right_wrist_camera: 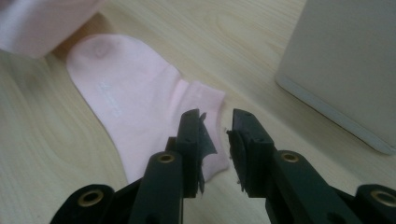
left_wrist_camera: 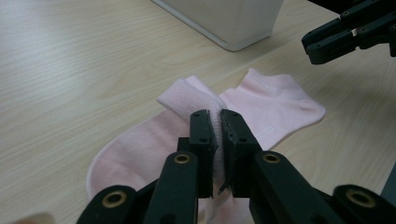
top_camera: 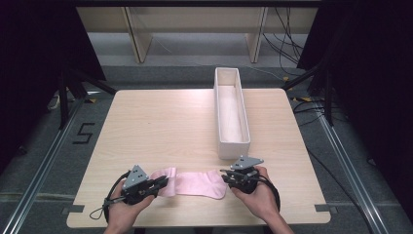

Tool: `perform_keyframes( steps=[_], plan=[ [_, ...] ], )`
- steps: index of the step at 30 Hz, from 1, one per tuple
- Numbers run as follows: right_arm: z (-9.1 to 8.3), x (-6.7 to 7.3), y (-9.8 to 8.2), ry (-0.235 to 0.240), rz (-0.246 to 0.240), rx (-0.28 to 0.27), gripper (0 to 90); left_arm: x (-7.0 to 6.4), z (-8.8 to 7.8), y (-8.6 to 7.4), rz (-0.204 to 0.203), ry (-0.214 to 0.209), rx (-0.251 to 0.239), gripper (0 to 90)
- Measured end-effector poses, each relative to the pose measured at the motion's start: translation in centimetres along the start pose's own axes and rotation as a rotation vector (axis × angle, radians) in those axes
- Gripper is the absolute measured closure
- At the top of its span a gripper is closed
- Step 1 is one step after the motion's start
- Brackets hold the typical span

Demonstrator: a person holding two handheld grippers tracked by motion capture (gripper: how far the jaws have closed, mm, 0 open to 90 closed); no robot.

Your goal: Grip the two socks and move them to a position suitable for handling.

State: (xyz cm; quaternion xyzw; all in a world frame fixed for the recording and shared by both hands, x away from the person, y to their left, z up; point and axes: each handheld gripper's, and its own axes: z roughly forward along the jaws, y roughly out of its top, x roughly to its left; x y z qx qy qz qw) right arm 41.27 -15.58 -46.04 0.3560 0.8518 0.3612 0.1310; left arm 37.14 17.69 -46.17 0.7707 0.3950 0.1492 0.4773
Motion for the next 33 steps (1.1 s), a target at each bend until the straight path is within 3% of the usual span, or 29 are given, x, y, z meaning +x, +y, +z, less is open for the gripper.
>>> perform_keyframes(
  steps=[4, 7, 8, 14, 15, 17, 18, 19, 20, 25, 26, 27, 29, 33],
  plan=[
    [0.0, 0.8, 0.3, 0.012, -0.001, 0.004, 71.9, -0.8, 1.6, 0.0, -0.005, -0.043, 0.026, 76.8],
    [0.3, 1.2, 0.5, 0.024, -0.009, -0.003, 71.1, -1.6, 2.8, -0.2, 0.025, -0.07, 0.015, 69.3],
    [0.3, 1.6, 0.6, 0.037, 0.005, -0.005, 70.7, -1.7, 3.1, -0.2, 0.039, -0.074, 0.016, 61.5],
    [0.1, 2.1, 1.2, 0.053, -0.002, -0.02, 68.6, -0.3, 1.6, 0.2, 0.008, -0.031, -0.03, 54.2],
    [0.2, 2.2, 1.5, 0.058, -0.03, -0.044, 67.4, 0.8, 0.9, 0.1, -0.009, 0.018, -0.026, 51.7],
    [0.2, 2.7, 1.9, 0.077, -0.01, -0.047, 66.1, 2.1, 0.4, -0.3, -0.037, 0.043, -0.024, 51.4],
    [0.2, 2.7, 1.9, 0.077, -0.01, -0.047, 66.1, 2.1, 0.4, -0.3, -0.037, 0.043, -0.024, 52.0],
    [0.5, 3.0, 2.2, 0.084, -0.016, -0.067, 65.5, 2.7, 0.3, -0.6, -0.048, 0.072, -0.011, 52.0],
    [0.8, 3.9, 2.8, 0.111, -0.029, -0.051, 64.5, 3.4, 0.2, -1.1, -0.057, 0.11, 0.017, 52.4],
    [2.5, 6.2, 3.9, 0.162, -0.084, -0.035, 62.1, 4.2, 0.7, -2.0, -0.08, 0.112, 0.057, 50.8],
    [3.7, 7.4, 4.4, 0.178, -0.102, -0.02, 60.8, 4.3, 1.0, -2.2, -0.093, 0.098, 0.061, 47.9],
    [4.1, 7.5, 4.6, 0.18, -0.13, -0.025, 60.0, 4.4, 1.2, -2.2, -0.093, 0.089, 0.068, 46.7],
    [5.1, 8.4, 4.9, 0.189, -0.116, -0.011, 58.0, 4.4, 1.3, -2.2, -0.101, 0.083, 0.067, 45.8],
    [6.7, 9.3, 5.5, 0.202, -0.137, -0.004, 54.5, 4.5, 1.9, -2.2, -0.088, 0.079, 0.088, 43.4]
  ],
)
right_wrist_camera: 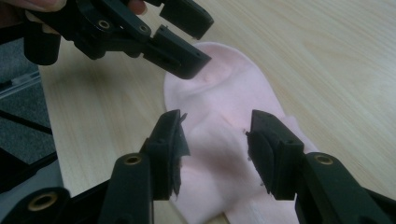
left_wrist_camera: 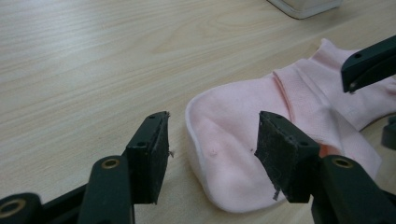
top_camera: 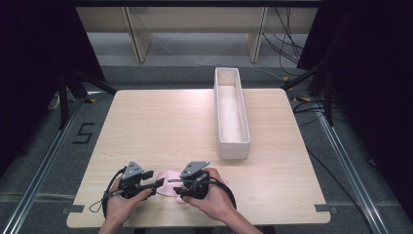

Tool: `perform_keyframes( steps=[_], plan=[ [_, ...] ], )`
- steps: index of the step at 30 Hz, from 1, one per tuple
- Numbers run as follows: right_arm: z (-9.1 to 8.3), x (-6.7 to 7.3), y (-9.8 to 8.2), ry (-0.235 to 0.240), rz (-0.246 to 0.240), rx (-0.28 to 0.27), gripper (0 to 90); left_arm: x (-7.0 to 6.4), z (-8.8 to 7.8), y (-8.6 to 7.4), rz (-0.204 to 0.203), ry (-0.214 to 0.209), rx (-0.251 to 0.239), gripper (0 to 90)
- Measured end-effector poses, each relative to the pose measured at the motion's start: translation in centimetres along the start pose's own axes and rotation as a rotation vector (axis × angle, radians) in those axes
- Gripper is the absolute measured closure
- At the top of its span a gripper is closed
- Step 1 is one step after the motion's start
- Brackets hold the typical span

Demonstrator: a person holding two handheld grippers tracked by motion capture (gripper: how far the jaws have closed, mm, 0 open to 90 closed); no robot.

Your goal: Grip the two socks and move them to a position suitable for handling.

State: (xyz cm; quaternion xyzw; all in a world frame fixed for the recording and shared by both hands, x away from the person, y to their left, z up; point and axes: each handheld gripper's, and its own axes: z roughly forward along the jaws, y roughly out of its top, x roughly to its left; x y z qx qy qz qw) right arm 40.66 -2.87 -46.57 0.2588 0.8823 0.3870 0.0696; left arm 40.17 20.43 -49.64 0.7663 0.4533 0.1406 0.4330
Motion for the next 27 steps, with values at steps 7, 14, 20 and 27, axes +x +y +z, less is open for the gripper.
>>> perform_keyframes(
  steps=[7, 14, 20, 27],
  plan=[
    [2.2, 0.4, 0.0, 0.0, -0.011, 0.067, 57.8, 0.3, 0.4, -0.3, 0.005, 0.002, 0.038, 46.9],
    [2.2, -0.1, -0.2, -0.001, -0.044, 0.064, 86.1, 0.2, 0.6, -0.5, 0.019, 0.001, 0.055, 52.8],
    [-0.8, -0.5, -0.3, -0.014, 0.014, 0.047, 86.5, 0.1, 0.6, -0.5, 0.036, 0.0, 0.058, 64.6],
    [-4.8, -2.6, -2.5, -0.079, 0.033, 0.001, 85.9, -0.4, 0.4, -0.5, 0.035, -0.008, 0.043, 69.1]
  ],
)
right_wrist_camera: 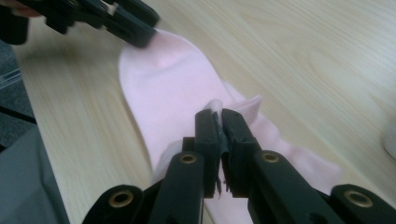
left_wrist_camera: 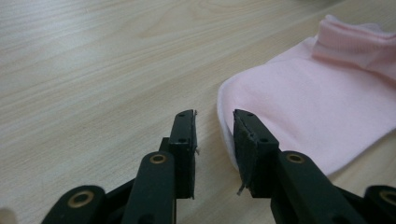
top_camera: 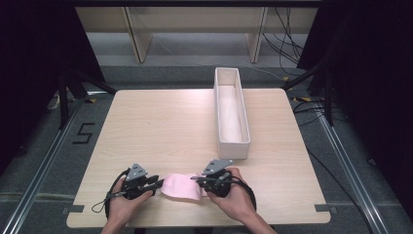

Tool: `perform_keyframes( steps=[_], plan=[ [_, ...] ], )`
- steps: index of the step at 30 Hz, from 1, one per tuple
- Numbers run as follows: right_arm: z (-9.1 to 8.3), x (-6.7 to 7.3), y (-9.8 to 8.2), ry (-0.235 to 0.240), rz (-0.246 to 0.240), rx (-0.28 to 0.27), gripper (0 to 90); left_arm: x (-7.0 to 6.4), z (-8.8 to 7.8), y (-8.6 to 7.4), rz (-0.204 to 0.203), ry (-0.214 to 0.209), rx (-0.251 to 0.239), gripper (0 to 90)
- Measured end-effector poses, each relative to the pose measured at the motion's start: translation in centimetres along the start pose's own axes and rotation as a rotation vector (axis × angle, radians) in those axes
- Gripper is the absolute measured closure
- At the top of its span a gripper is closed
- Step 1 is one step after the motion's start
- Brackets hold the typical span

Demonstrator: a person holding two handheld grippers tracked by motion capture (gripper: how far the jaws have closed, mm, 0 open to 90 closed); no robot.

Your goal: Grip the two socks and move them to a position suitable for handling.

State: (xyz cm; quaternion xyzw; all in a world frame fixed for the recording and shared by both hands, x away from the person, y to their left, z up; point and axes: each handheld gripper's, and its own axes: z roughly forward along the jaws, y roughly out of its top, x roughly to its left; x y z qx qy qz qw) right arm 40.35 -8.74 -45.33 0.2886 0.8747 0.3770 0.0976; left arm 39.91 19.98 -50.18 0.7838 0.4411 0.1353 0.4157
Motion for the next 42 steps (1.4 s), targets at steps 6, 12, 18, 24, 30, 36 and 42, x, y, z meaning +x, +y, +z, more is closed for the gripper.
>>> perform_keyframes(
  steps=[6, 12, 18, 24, 30, 36, 42],
  plan=[
    [-1.2, -2.2, -2.8, -0.04, 0.062, 0.053, 82.6, -0.5, -0.3, 0.1, 0.007, 0.001, -0.005, 69.3],
    [-3.0, -4.2, -5.0, -0.094, 0.152, 0.06, 77.5, -0.3, -0.9, 0.2, 0.005, 0.005, -0.016, 67.5],
    [-4.8, -4.8, -4.6, -0.108, 0.204, 0.006, 71.0, -0.5, -1.2, 0.7, -0.006, -0.004, -0.054, 59.8],
    [-3.2, -4.0, -3.3, -0.042, 0.194, 0.005, 65.8, -0.6, -0.5, 0.9, 0.019, -0.027, -0.023, 55.5],
    [-1.1, -3.5, -3.2, -0.014, 0.182, 0.025, 63.1, -0.6, -0.6, 0.6, -0.007, -0.036, -0.044, 55.2],
    [-1.4, -3.7, -3.5, -0.021, 0.207, 0.033, 62.8, -0.4, -1.2, 0.4, 0.008, -0.027, -0.037, 57.8],
    [-1.9, -4.1, -3.6, -0.028, 0.194, 0.024, 63.1, -0.6, -1.5, 0.4, -0.012, -0.034, -0.066, 62.7]
  ],
)
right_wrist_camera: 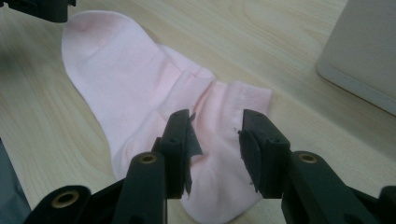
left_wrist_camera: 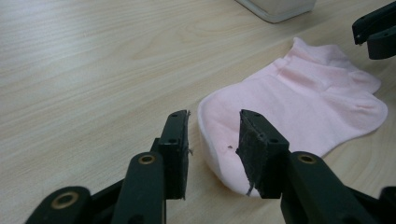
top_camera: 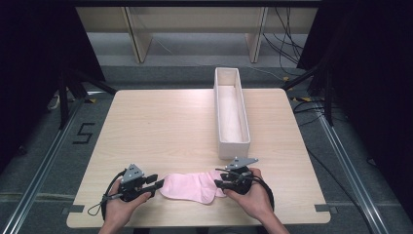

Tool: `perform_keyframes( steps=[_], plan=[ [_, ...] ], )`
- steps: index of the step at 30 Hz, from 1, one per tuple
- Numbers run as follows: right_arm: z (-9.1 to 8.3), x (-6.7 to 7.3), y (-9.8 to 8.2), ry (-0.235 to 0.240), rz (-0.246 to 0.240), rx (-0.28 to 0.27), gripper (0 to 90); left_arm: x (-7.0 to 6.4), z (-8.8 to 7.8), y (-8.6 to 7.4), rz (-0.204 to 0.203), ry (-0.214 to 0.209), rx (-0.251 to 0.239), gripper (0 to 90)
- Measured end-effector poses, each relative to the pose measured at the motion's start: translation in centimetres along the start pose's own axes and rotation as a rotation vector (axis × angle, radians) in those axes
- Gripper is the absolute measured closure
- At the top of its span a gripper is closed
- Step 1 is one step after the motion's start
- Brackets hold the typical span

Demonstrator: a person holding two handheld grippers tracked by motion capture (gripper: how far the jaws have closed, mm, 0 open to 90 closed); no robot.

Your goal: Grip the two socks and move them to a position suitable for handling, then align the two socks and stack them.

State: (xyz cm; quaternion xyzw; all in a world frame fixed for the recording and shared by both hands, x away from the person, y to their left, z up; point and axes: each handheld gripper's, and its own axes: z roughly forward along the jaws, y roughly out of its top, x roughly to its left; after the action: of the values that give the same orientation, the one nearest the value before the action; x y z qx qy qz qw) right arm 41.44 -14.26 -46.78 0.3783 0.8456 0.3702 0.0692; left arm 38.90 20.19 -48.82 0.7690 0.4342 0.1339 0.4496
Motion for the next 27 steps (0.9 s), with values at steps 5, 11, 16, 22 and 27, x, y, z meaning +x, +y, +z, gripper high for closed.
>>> perform_keyframes(
  steps=[5, 11, 16, 22, 27],
  plan=[
    [0.2, 0.0, 0.0, 0.006, 0.029, -0.042, 60.8, -0.2, -0.2, -0.1, 0.01, 0.001, -0.02, 68.3],
    [0.0, 0.0, 0.1, 0.027, 0.054, -0.033, 60.0, -0.1, -0.5, -0.4, -0.036, 0.026, -0.066, 65.1],
    [-0.1, -0.3, 0.2, 0.01, 0.024, -0.035, 60.9, -0.2, -0.6, 0.1, -0.019, 0.05, -0.08, 53.4],
    [0.3, 0.0, 0.0, 0.007, 0.032, -0.022, 62.9, -0.6, -0.1, 0.6, 0.02, 0.066, -0.055, 42.4],
    [0.8, 0.2, 0.1, 0.012, -0.005, -0.01, 66.7, -0.6, 0.5, 0.3, 0.053, 0.078, 0.023, 47.6]
  ],
)
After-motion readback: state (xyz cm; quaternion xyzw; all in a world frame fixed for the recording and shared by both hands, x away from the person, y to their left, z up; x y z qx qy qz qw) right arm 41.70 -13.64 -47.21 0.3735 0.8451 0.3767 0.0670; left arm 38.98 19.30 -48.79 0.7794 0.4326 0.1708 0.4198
